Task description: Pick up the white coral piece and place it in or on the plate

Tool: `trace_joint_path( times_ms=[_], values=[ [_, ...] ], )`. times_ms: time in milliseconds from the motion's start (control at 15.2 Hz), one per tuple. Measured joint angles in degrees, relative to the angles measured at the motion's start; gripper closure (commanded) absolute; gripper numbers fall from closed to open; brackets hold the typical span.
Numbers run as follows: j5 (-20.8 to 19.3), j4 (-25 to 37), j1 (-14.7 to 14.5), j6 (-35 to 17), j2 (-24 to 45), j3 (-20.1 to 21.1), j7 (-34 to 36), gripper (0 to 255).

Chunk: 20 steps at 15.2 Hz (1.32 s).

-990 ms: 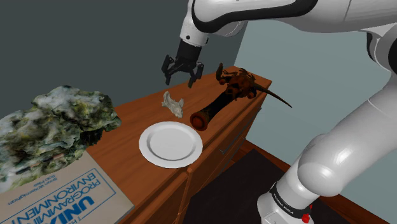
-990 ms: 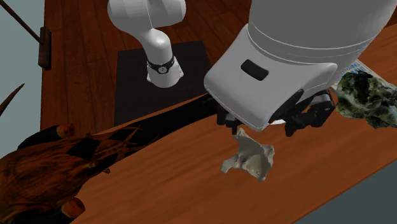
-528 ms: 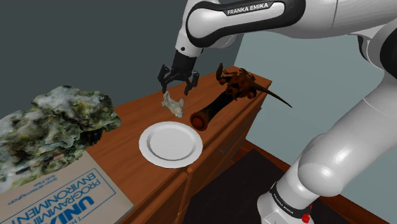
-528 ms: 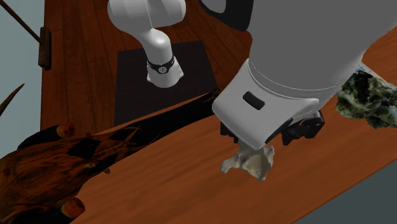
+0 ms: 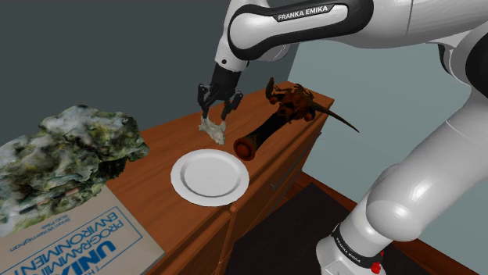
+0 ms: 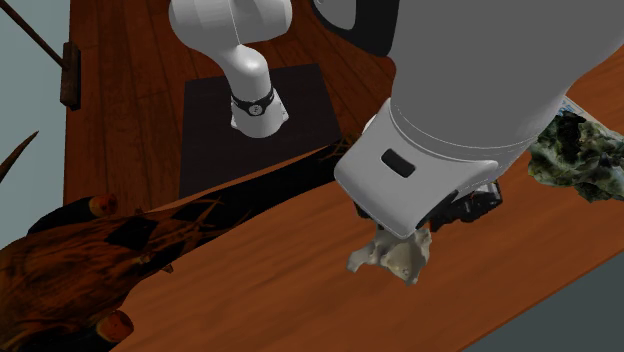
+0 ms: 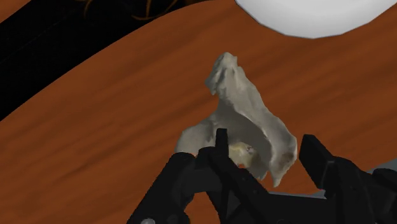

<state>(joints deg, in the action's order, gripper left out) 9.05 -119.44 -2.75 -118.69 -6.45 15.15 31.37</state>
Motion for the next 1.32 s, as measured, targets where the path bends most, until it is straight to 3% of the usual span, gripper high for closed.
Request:
trace_joint_path(
  times_ms=[528, 594, 726, 924, 1320],
  values=[
    [0.00, 0.00, 0.00, 0.00, 0.00, 0.00, 0.00, 255],
    [0.00, 0.00, 0.00, 0.00, 0.00, 0.00, 0.00, 0],
    [-0.13, -2.69, -0.27, -2.27, -1.63, 0.09, -1.78, 0],
    [-0.11, -15.00, -1.99, -14.20, -8.96, 0.09, -11.21, 0],
    [-0.55, -19.13, -2.36, -21.51, -7.76, 0.44, -13.49, 0]
  ],
)
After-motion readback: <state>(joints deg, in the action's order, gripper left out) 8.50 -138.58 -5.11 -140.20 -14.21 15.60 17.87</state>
